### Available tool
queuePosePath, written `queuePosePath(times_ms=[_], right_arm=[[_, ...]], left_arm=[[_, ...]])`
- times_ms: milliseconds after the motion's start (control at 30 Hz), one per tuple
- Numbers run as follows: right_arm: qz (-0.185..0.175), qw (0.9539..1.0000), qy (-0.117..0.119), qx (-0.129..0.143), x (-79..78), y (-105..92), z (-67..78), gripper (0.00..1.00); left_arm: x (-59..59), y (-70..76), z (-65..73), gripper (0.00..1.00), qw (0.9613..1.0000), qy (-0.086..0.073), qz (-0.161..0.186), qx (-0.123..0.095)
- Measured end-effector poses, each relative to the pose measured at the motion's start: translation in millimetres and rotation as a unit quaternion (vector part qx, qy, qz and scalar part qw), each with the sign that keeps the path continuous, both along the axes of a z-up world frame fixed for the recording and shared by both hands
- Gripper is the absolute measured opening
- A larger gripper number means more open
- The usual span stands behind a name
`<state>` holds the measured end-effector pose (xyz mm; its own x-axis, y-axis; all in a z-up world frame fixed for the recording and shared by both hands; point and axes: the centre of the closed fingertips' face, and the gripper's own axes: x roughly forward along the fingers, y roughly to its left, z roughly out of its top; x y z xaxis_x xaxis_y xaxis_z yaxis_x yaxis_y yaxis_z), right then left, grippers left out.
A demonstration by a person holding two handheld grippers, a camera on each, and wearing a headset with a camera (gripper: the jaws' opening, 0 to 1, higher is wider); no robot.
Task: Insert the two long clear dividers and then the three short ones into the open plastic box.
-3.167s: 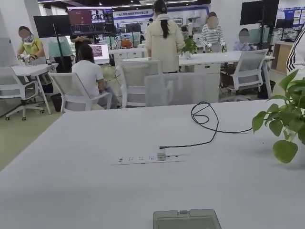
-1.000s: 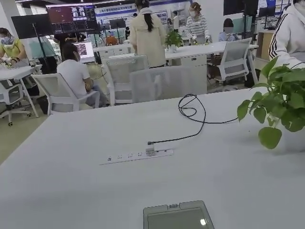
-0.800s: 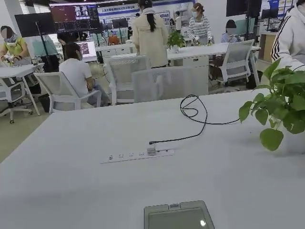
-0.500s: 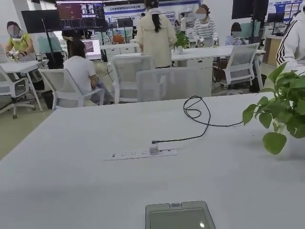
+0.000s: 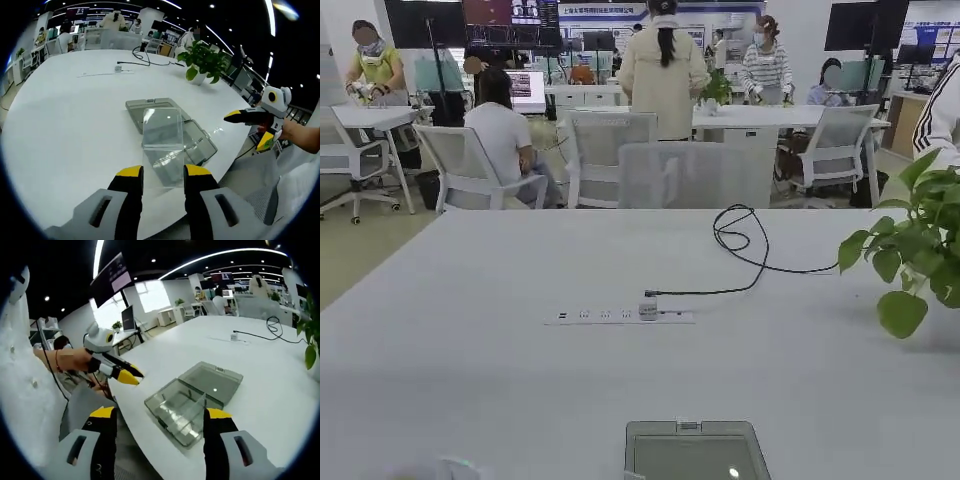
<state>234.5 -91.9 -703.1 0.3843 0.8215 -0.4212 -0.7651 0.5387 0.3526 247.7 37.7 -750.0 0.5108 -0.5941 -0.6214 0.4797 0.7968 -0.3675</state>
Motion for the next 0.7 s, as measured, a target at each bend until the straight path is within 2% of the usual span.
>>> queuePosePath(times_ms=[67, 133, 233, 333, 400, 500, 700], right_arm=[[-0.016, 0.9994, 0.021, 0.023, 3.8, 10.0, 8.1, 0.62], [-0.029, 0.9985, 0.025, 0.038, 9.9, 19.6, 15.1, 0.56], [-0.038, 0.9975, 0.039, 0.046, 12.6, 32.5, 18.2, 0.46], [-0.048, 0.9964, 0.054, 0.045, 14.5, 43.7, 14.6, 0.35], [-0.056, 0.9956, 0.062, 0.043, 16.4, 48.9, 10.1, 0.32], [-0.074, 0.9921, 0.088, 0.050, 17.9, 53.4, 6.6, 0.27], [-0.096, 0.9882, 0.103, 0.060, 21.4, 56.4, 6.3, 0.21]], left_arm=[[-1.0, -6.9, 4.5, 0.30, 0.9999, -0.003, -0.003, -0.015], [-2.7, -12.8, 7.9, 0.30, 0.9997, -0.006, -0.008, -0.022], [-2.3, -20.1, 14.4, 0.30, 0.9992, -0.011, -0.012, -0.037], [-2.0, -29.0, 21.9, 0.30, 0.9985, -0.019, -0.019, -0.048], [-1.7, -34.0, 25.7, 0.30, 0.9981, -0.024, -0.026, -0.051], [-2.1, -40.5, 31.7, 0.30, 0.9973, -0.029, -0.033, -0.058], [-3.6, -48.8, 37.2, 0.30, 0.9963, -0.037, -0.046, -0.062]])
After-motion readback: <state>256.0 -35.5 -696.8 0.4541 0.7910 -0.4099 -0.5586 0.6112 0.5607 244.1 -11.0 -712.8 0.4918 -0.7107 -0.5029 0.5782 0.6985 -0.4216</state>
